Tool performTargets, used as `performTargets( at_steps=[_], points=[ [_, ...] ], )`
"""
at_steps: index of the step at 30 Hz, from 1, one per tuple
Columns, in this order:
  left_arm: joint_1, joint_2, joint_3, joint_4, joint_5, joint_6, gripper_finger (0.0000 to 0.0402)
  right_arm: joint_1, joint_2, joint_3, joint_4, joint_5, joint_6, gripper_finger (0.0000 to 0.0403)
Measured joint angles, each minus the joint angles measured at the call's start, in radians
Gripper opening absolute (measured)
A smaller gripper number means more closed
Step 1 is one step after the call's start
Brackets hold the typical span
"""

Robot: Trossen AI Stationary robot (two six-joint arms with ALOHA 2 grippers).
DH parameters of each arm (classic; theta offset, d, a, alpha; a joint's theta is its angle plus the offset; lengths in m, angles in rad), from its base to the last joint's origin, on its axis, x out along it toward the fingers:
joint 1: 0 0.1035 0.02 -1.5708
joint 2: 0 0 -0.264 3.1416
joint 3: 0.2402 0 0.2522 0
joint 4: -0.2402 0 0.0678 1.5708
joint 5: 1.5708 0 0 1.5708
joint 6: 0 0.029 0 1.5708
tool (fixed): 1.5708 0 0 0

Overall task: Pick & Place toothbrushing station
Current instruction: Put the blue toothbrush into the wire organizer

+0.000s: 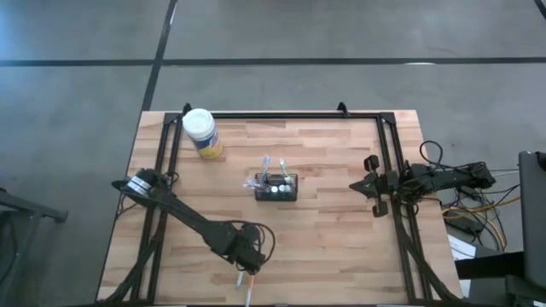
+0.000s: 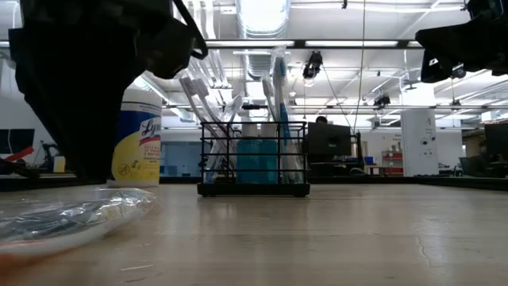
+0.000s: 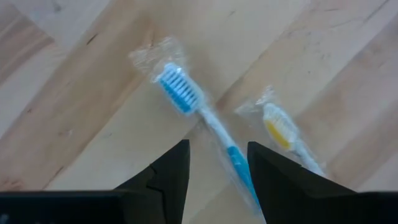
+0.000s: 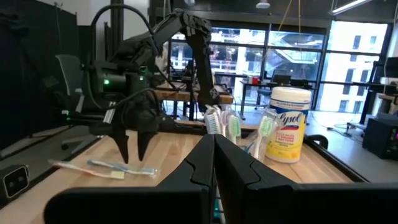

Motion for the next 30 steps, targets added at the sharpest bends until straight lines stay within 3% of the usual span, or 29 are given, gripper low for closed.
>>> performTargets(
  at_steps=[20, 24, 30],
  points=[
    [0.028, 0.132, -0.006, 0.047, 0.044, 0.083, 0.0157, 0.0, 0.002, 0.0, -0.008, 0.0, 0.0, 0.0008],
    [0.03, 0.141, -0.007, 0.037, 0.047, 0.117, 0.0115, 0.0, 0.001, 0.0, -0.008, 0.001, 0.0, 0.0008],
    [0.032, 0.137, -0.009, 0.025, 0.045, 0.176, 0.0015, 0.0, 0.0, 0.0, -0.009, 0.001, 0.002, 0.0008]
  ],
)
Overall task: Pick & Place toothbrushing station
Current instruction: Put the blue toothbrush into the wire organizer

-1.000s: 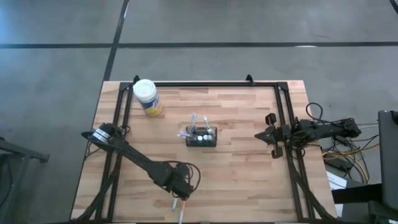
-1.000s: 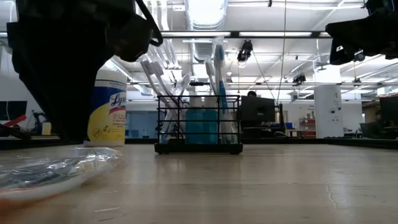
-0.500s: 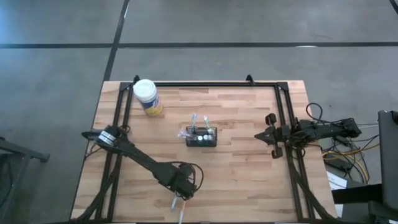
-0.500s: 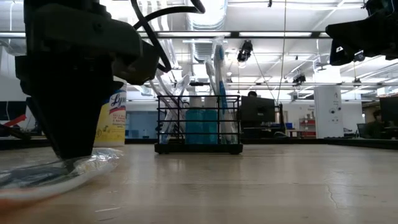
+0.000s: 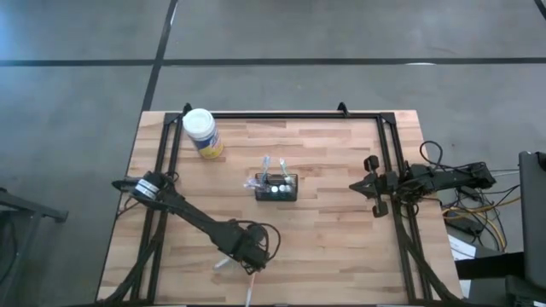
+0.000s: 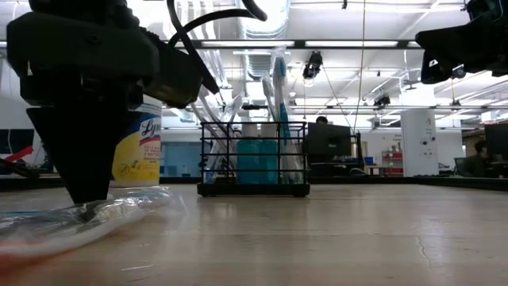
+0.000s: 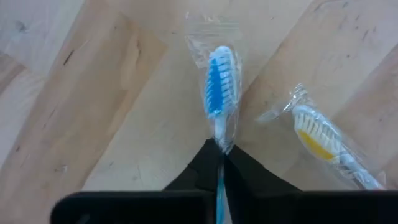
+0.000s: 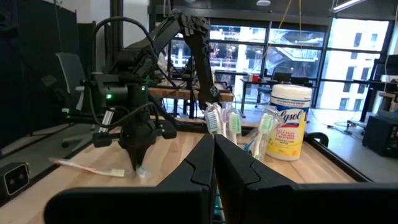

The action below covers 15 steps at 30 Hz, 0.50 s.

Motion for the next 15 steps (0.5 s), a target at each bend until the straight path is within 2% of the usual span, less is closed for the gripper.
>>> performTargets(
  at_steps=[7, 10, 15],
  points=[
    [-0.007, -0.062, -0.001, 0.001, -0.027, 0.087, 0.0008, 0.0, 0.0, 0.0, 0.001, 0.0, 0.004, 0.0008],
    [-0.016, -0.126, -0.009, -0.014, -0.122, 0.108, 0.0005, 0.0, 0.0, 0.0, 0.002, 0.001, 0.007, 0.0008],
    [-0.049, -0.322, -0.007, -0.032, -0.314, 0.166, 0.0002, 0.0, 0.0, 0.0, 0.011, 0.002, 0.02, 0.0008]
  ],
)
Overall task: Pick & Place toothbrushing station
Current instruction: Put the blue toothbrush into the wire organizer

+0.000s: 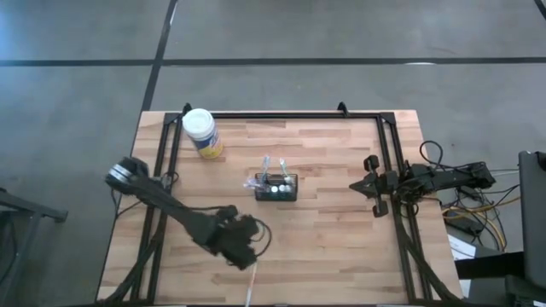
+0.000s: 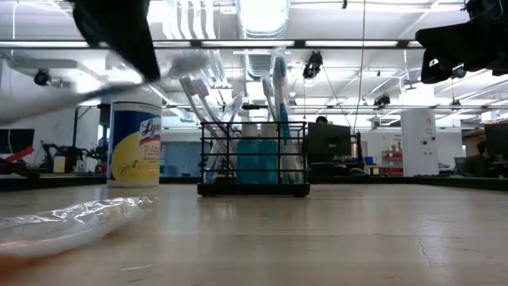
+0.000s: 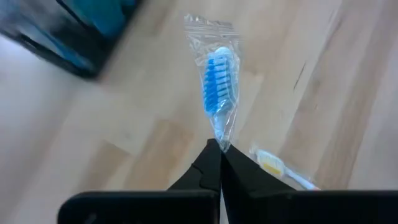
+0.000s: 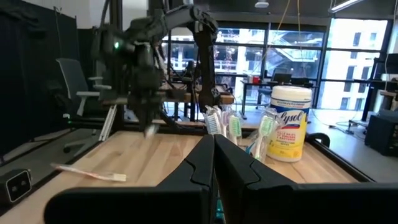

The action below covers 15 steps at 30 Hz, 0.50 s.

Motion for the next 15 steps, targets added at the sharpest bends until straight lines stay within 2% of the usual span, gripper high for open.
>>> performTargets(
  at_steps=[8, 12, 15],
  points=[
    [-0.093, -0.36, -0.119, 0.001, -0.337, 0.2, 0.0001, 0.0, 0.0, 0.0, 0.001, 0.0, 0.031, 0.0008],
    [-0.128, -0.578, -0.255, 0.014, -0.506, 0.294, 0.0001, 0.0, 0.0, 0.0, 0.006, 0.0, 0.047, 0.0008],
    [-0.139, -0.757, -0.413, 0.119, -0.606, 0.372, 0.0001, 0.0, 0.0, 0.0, 0.009, 0.0, 0.063, 0.0008]
  ],
)
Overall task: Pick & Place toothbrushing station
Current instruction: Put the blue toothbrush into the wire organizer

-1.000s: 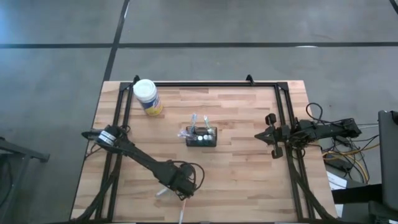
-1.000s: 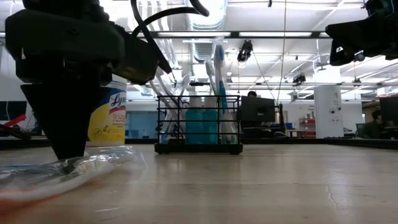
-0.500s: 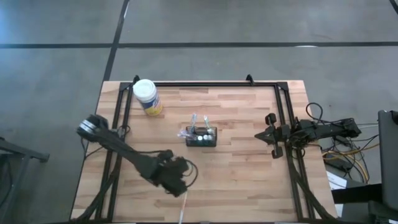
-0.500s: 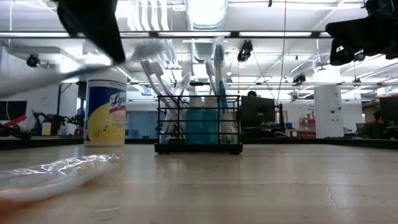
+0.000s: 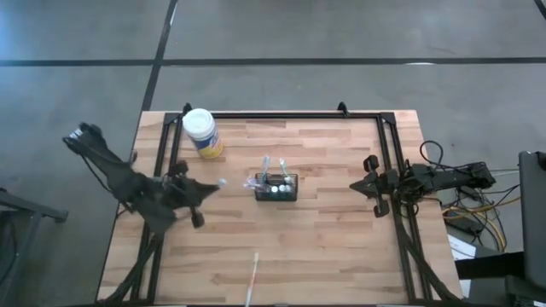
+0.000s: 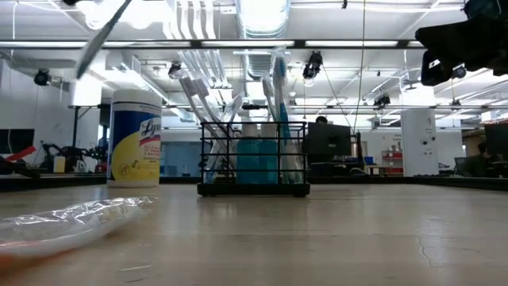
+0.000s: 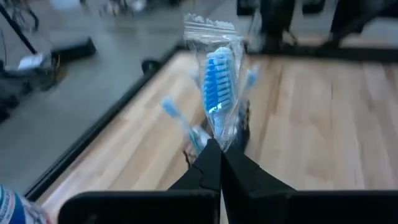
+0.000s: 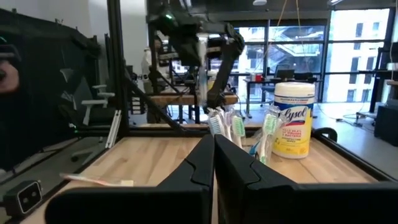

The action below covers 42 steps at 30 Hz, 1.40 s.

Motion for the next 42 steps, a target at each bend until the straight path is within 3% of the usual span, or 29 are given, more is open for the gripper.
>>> performTargets(
  at_steps=[3, 10, 14, 21, 25, 32, 39, 42],
  points=[
    [0.001, -0.16, -0.213, 0.324, -0.015, 0.198, 0.0, 0.0, 0.0, 0.0, 0.001, 0.0, 0.011, 0.0008],
    [0.024, -0.364, -0.722, 1.456, 0.12, 0.914, 0.0, 0.0, 0.0, 0.0, 0.046, 0.0, 0.01, 0.0008],
    [0.048, -0.409, -0.864, 1.779, 0.192, 1.111, 0.0, 0.0, 0.0, 0.0, 0.058, 0.0, 0.01, 0.0008],
    [0.064, -0.506, -0.829, 1.732, 0.183, 1.287, 0.0, 0.0, 0.0, 0.0, 0.057, 0.0, 0.004, 0.0008],
    [0.093, -0.518, -0.726, 1.535, 0.206, 1.251, 0.0, 0.0, 0.0, 0.0, 0.057, 0.0, -0.038, 0.0008],
    [0.186, -0.472, -0.398, 0.906, 0.463, 1.1, 0.0, 0.0, 0.0, 0.0, 0.075, 0.0, -0.092, 0.0008],
    [0.385, -0.355, -0.25, 0.837, 0.611, 1.094, 0.0, 0.0, 0.0, 0.0, 0.082, 0.0, -0.095, 0.0008],
    [0.546, -0.292, -0.239, 0.859, 0.794, 1.048, 0.0, 0.0, 0.0, 0.0, 0.082, 0.0, -0.091, 0.0008]
  ],
)
